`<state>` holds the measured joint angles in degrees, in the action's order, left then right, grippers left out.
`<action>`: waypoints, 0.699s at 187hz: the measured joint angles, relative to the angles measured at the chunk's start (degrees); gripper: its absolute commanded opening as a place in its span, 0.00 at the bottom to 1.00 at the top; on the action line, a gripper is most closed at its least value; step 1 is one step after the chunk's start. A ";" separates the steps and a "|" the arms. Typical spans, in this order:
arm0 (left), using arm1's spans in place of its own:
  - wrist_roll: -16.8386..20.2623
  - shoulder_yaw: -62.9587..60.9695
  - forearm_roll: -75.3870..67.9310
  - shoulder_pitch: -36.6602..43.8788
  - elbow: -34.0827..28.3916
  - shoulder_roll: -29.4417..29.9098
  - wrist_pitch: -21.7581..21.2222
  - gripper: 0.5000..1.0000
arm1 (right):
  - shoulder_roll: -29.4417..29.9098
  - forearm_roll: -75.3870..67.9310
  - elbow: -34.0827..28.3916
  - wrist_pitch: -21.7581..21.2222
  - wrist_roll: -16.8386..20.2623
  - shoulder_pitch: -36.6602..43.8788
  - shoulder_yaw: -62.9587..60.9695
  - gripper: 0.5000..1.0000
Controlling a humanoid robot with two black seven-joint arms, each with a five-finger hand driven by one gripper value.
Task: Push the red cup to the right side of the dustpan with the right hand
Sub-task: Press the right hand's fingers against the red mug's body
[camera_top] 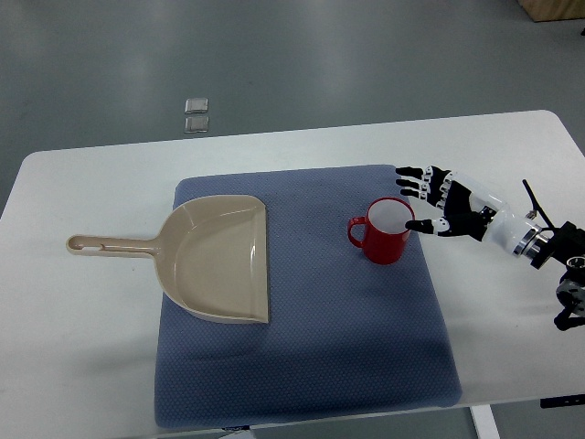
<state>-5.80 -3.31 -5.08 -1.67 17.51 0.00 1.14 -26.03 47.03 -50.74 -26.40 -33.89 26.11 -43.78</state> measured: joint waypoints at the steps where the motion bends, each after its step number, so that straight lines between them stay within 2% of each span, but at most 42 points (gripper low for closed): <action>1: 0.00 0.00 0.00 0.00 0.00 0.00 0.00 1.00 | 0.00 0.01 0.00 0.00 -0.02 -0.01 0.00 0.87; 76: 0.00 -0.03 0.08 0.00 -0.01 0.00 0.00 1.00 | 0.86 1.17 0.12 0.11 -0.42 -1.37 0.19 0.87; 131: 0.00 -0.03 0.08 0.00 -0.02 0.00 0.00 1.00 | 3.11 2.38 0.54 2.52 -1.10 -2.07 0.35 0.87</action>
<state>-5.80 -3.34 -5.00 -1.67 17.49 0.00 1.14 -22.92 49.41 -50.20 -23.88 -34.99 24.04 -43.42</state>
